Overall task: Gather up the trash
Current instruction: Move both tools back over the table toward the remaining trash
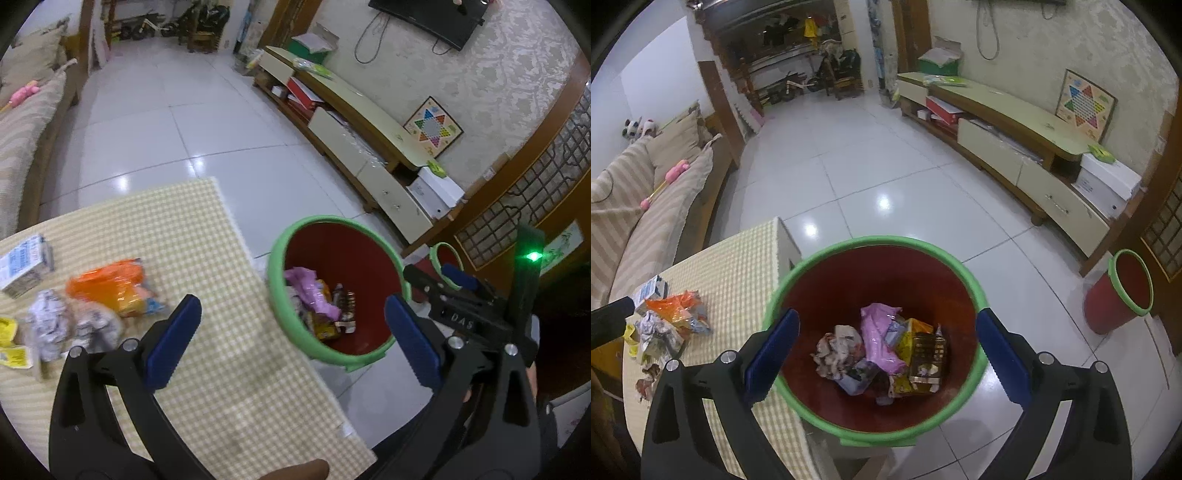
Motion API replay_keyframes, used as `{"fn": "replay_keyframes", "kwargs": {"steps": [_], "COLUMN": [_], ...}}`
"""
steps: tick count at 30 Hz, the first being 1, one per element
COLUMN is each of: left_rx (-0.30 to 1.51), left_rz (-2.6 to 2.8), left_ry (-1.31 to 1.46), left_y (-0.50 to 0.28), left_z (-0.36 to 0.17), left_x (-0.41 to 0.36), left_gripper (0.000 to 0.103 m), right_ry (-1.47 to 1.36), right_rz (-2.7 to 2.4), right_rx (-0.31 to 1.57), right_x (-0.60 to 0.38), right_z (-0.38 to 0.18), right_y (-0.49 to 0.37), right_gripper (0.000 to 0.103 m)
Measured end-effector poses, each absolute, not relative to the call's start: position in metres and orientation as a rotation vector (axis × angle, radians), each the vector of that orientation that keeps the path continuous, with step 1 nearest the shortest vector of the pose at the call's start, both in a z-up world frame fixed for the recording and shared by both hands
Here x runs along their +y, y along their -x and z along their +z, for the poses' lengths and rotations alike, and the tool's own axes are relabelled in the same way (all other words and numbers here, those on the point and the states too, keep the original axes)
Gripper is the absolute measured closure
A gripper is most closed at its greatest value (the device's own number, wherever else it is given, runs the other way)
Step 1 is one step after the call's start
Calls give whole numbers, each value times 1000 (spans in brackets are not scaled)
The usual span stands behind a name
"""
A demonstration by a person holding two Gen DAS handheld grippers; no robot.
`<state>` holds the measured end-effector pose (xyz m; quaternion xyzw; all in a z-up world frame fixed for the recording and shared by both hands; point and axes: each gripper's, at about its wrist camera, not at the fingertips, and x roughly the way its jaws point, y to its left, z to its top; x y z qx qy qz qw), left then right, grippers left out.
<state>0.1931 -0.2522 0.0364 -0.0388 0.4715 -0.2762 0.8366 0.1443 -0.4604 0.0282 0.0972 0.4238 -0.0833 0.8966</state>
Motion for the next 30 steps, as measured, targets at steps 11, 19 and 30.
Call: {"fn": "replay_keyframes", "kwargs": {"steps": [11, 19, 30], "left_rx": [978, 981, 995], "left_rz": [-438, -329, -191], "left_ry": [126, 112, 179], "left_y": [-177, -150, -133], "left_z": [41, 24, 0], "left_x": [-170, -103, -10], "left_gripper": [6, 6, 6], "right_ry": [-126, -110, -27], "right_rz": [-48, 78, 215], "right_rx": [886, 871, 854], "right_x": [-400, -351, -267], "right_z": [26, 27, 15], "right_y": [-147, -142, -139], "right_gripper": [10, 10, 8]}}
